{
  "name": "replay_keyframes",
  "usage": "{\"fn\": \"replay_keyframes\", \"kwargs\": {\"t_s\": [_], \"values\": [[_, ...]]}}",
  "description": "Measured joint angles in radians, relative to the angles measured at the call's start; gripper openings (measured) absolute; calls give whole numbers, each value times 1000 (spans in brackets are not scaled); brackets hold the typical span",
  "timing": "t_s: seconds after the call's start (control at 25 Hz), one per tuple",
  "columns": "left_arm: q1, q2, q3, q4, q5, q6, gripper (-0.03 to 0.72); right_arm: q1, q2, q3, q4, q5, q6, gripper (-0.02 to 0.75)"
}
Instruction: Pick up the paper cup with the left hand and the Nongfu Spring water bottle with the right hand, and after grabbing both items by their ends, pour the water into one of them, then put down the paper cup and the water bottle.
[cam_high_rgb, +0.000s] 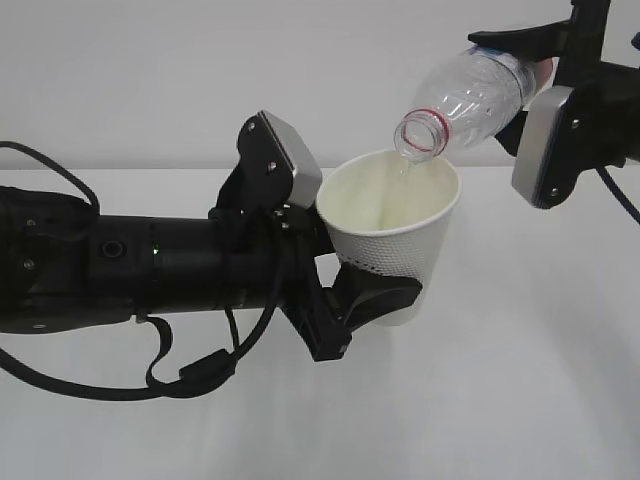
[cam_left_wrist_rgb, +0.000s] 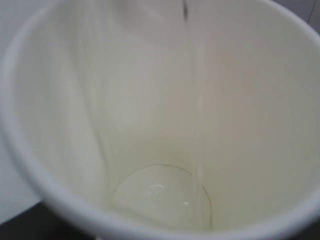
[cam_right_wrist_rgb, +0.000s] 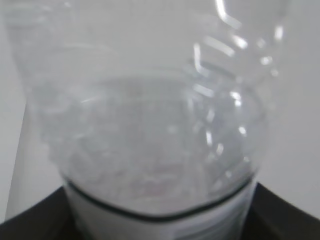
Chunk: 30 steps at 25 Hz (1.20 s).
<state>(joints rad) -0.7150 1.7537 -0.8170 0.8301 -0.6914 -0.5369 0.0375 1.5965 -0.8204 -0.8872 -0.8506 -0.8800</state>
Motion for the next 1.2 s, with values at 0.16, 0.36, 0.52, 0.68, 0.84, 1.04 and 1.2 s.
{"fn": "replay_keyframes", "kwargs": {"t_s": [0.16,0.36,0.52,0.68,0.84,1.04,1.2], "values": [[0,0,0,0,6,-21,513,0,0,0,-2,0,-13,468],[-7,0,0,0,28,-25,513,0,0,0,-2,0,-18,468],[-14,0,0,2,30,-27,513,0,0,0,-2,0,-22,468],[-14,0,0,33,30,-27,513,0,0,0,8,0,-25,468],[-14,0,0,42,30,-27,513,0,0,0,19,0,-34,468],[-14,0,0,50,30,-29,513,0,0,0,20,0,-44,467],[-14,0,0,50,30,-29,513,0,0,0,20,0,-57,467]]}}
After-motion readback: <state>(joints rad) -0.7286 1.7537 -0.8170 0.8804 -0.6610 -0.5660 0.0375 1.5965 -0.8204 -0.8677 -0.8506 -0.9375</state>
